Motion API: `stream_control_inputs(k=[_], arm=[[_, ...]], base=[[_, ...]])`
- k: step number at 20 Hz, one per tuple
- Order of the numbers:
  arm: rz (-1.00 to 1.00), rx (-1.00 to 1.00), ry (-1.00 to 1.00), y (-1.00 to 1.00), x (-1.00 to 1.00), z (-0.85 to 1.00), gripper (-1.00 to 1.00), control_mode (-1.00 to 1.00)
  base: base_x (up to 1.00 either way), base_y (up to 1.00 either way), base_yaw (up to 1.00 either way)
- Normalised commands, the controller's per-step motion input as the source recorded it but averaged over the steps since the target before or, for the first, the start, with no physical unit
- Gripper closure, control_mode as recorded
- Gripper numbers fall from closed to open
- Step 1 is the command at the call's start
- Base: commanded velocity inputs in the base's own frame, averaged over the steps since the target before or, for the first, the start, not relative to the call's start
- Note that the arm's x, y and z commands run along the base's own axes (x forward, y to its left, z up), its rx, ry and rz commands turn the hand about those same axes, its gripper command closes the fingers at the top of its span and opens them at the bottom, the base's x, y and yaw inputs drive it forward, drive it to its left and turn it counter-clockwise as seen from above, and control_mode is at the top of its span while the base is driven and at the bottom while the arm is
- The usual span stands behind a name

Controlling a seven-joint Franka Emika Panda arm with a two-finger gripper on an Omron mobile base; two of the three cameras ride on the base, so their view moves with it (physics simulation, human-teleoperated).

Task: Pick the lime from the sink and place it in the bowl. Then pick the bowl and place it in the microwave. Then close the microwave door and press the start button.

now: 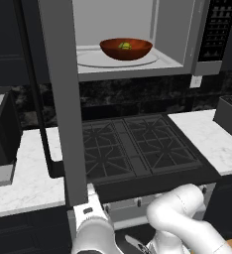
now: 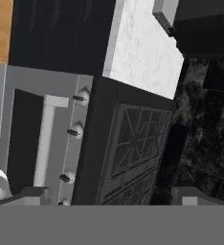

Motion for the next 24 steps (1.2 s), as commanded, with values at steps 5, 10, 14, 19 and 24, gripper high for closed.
stream_control_inputs(k=[5,10,14,19,24], arm=[[0.00,-0.07,-0.15,1.00,0.27,-0.06,-1.00,-1.00],[-0.07,-0.09,-0.14,1.00,0.23,0.16,-1.00,-1.00],[-0.12,-0.07,-0.10,1.00,0.08,0.25,-1.00,-1.00],[-0.15,-0.01,-0.04,0.86,0.00,0.45,-1.00,-1.00],[-0.17,0.00,-0.05,0.24,0.00,0.86,-1.00,-1.00]], base=[[0.00,0.00,0.00],[0.00,0.00,0.00],[0.00,0.00,0.00],[0.00,0.00,0.00],[0.00,0.00,0.00]])
